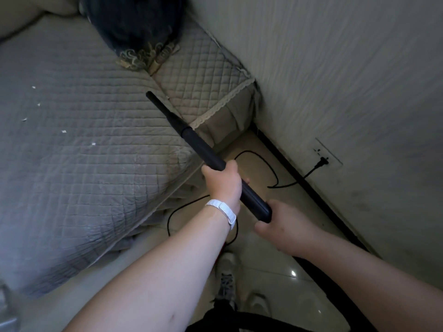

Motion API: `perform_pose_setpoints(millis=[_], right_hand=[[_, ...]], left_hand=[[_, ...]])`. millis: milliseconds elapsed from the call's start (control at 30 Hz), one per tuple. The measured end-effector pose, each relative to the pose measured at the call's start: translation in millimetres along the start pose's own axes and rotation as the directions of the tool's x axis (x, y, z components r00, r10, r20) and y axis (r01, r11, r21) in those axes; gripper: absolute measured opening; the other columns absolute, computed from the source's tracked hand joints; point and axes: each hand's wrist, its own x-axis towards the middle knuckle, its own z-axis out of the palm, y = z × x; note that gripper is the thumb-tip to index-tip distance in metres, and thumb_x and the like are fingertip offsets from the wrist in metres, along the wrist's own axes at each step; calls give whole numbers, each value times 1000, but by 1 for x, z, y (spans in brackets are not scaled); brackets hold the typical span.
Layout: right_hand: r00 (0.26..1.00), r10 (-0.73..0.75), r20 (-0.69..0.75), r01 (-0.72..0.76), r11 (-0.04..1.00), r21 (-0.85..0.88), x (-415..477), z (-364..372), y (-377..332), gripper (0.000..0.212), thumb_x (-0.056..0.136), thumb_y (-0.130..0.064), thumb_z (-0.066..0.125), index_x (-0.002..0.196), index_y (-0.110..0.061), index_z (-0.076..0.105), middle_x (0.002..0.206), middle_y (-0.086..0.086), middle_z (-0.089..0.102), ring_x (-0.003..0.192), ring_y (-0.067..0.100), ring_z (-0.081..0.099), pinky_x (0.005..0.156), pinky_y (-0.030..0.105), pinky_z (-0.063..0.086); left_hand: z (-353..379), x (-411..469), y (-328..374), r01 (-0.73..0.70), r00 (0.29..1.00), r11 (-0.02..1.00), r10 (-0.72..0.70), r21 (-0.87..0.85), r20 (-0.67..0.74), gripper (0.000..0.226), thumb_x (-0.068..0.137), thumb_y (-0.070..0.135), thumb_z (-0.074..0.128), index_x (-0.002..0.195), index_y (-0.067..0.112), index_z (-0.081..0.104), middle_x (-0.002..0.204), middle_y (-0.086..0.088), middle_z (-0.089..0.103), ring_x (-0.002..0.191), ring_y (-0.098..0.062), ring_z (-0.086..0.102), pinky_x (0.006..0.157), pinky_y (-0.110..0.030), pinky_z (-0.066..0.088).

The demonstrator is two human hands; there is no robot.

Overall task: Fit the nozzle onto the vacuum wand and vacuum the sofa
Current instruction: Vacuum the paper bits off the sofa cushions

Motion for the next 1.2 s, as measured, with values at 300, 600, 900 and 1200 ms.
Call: perform_pose_setpoints(millis=[300, 600, 900, 1200], right_hand=[[996, -8, -91, 3, 999, -53, 36, -12, -58, 17, 91, -34, 60, 92, -27, 44, 73, -4, 58, 55, 9, 53, 44, 23, 32], [998, 66, -21, -66, 998, 9, 62, -19, -75, 11, 90, -31, 61, 90, -22, 53, 74, -2, 62, 58, 12, 56, 49, 23, 41], [993, 115, 27, -116, 991, 73, 69, -13, -37, 10, 89, -26, 62, 90, -18, 56, 69, -2, 59, 55, 10, 53, 45, 19, 37], [992, 86, 93, -93, 993, 70, 81, -40, -18, 13, 89, -28, 60, 85, -17, 55, 66, -2, 55, 55, 10, 50, 48, 23, 36]], left_hand=[[8, 58, 60, 18, 1000, 998, -19, 64, 18, 27, 94, 15, 54, 118, 19, 42, 94, -4, 56, 55, -24, 60, 65, -41, 62], [11, 95, 67, 81, 994, 971, -96, 226, 58, 34, 91, 18, 55, 120, 19, 37, 105, -7, 56, 88, -25, 62, 84, -39, 54], [25, 98, 28, 157, 984, 928, -175, 337, 24, 52, 93, 21, 55, 139, 13, 33, 113, -10, 59, 97, -29, 61, 92, -44, 54], [51, 95, 25, 202, 978, 937, -207, 286, -15, 34, 93, 17, 56, 121, 18, 36, 99, -7, 58, 84, -21, 62, 78, -35, 54]])
